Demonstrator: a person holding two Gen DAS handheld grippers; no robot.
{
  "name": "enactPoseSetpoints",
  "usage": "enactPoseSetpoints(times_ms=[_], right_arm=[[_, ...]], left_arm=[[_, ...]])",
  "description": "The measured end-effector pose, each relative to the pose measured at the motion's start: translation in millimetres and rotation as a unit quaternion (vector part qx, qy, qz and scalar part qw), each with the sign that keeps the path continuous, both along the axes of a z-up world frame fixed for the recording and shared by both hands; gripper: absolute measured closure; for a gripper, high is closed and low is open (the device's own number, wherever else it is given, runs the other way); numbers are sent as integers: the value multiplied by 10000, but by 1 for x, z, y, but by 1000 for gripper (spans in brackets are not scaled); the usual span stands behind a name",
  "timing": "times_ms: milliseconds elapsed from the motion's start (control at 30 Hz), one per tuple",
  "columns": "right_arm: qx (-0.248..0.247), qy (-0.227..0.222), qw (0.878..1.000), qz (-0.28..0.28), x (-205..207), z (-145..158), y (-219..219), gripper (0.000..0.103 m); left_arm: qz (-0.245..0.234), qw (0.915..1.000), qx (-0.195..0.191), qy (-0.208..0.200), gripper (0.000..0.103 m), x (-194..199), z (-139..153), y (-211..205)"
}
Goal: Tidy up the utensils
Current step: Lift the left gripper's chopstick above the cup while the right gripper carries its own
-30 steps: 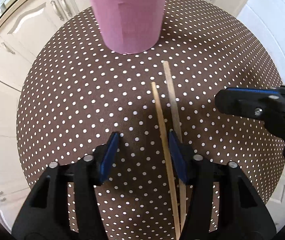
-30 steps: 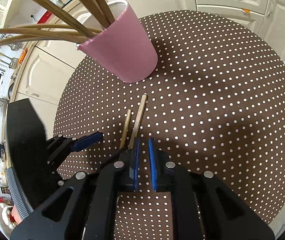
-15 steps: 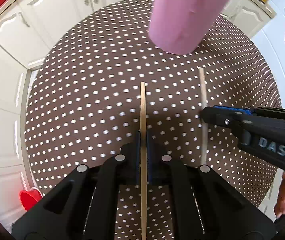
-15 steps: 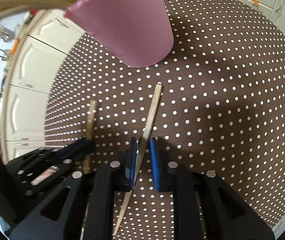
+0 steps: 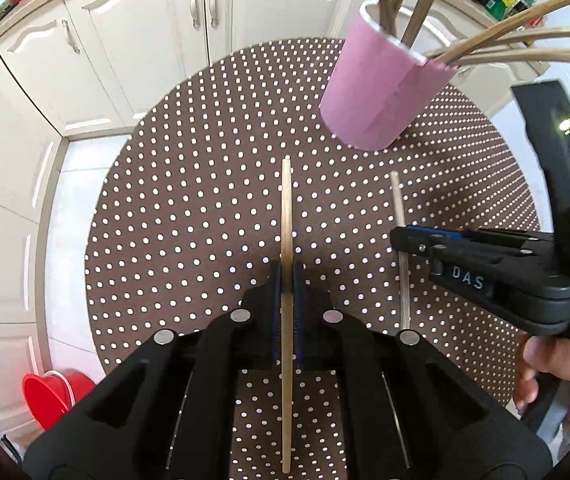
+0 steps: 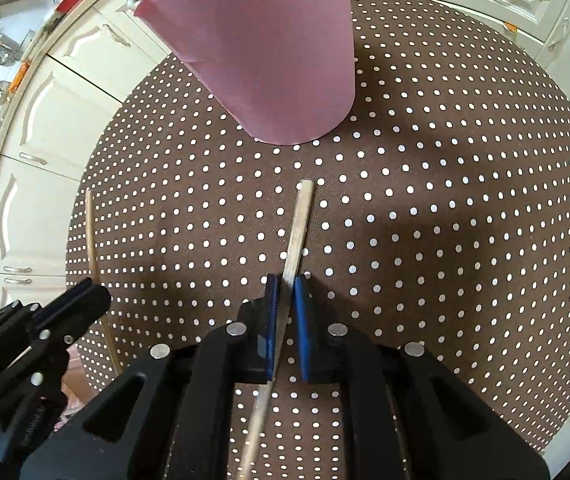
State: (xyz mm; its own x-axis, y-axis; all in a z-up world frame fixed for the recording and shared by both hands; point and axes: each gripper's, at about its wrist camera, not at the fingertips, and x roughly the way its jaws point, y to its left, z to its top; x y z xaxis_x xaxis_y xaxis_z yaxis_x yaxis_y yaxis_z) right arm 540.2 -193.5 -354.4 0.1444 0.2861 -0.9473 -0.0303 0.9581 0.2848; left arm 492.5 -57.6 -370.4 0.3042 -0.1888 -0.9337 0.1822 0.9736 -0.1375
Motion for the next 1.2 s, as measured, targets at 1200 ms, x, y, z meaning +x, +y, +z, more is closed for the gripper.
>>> enactPoseSetpoints(times_ms=[1200], right_arm=[[118, -2975, 9542, -294, -131, 213, -24, 98]], left_arm=[[-564, 9747, -783, -2018, 97, -87, 181, 8]])
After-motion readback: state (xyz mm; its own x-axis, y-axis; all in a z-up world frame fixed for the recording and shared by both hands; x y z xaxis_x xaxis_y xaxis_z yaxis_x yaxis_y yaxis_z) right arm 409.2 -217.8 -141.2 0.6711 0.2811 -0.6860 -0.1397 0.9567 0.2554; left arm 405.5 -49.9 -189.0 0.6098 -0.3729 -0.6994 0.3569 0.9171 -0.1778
